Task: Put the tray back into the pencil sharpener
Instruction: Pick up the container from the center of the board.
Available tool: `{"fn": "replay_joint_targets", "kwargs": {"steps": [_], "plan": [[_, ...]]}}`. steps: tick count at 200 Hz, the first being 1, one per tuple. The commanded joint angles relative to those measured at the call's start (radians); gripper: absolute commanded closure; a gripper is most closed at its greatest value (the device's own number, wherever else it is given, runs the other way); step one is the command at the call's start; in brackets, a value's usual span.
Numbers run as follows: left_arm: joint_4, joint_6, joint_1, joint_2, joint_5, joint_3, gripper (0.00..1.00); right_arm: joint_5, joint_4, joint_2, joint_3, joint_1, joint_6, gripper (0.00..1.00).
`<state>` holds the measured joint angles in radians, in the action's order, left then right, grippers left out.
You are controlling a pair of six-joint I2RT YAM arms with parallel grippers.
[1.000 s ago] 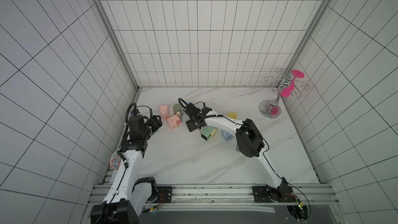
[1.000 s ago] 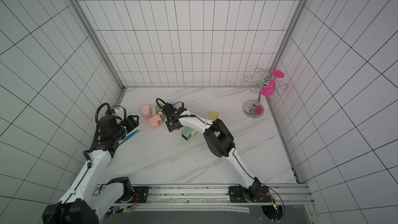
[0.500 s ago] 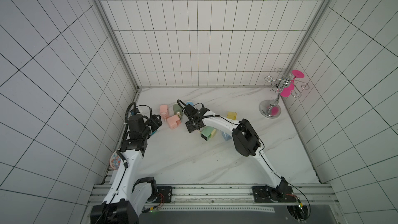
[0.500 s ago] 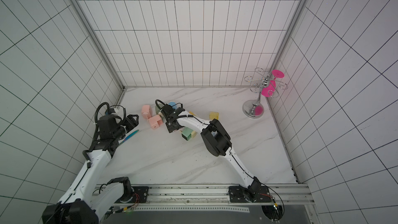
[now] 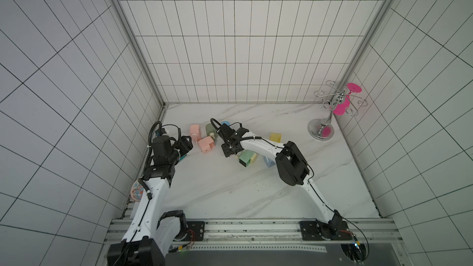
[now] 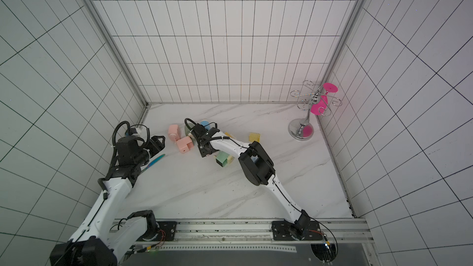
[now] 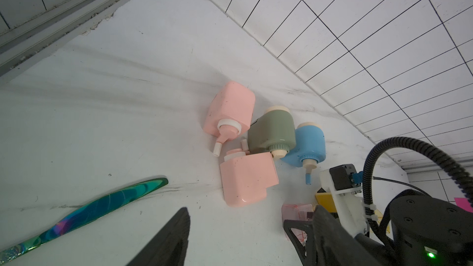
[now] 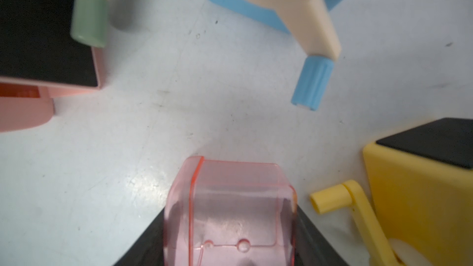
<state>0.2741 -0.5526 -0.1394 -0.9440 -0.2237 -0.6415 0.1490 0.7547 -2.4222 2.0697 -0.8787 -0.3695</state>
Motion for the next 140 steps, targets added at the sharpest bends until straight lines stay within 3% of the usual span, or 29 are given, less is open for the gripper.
{"fn": "replay_joint_targets", "kwargs": {"steps": [1, 31, 80, 140], "plan": [[-0.006, 0.018, -0.004, 0.004, -0.017, -0.034, 0.23, -0.009, -0.006, 0.074, -0.024, -0.012, 0.004, 0.51], [-0.020, 0.033, -0.005, 0.013, -0.085, -0.039, 0.23, -0.026, -0.134, 0.212, -0.174, -0.026, 0.012, 0.54], [-0.078, -0.041, 0.011, 0.045, -0.301, -0.019, 0.23, -0.071, -0.379, 0.492, -0.499, -0.042, 0.035, 0.56], [-0.067, -0.201, 0.321, 0.071, -0.327, -0.027, 0.21, -0.035, -0.808, 0.889, -1.023, -0.090, 0.169, 0.58]]}}
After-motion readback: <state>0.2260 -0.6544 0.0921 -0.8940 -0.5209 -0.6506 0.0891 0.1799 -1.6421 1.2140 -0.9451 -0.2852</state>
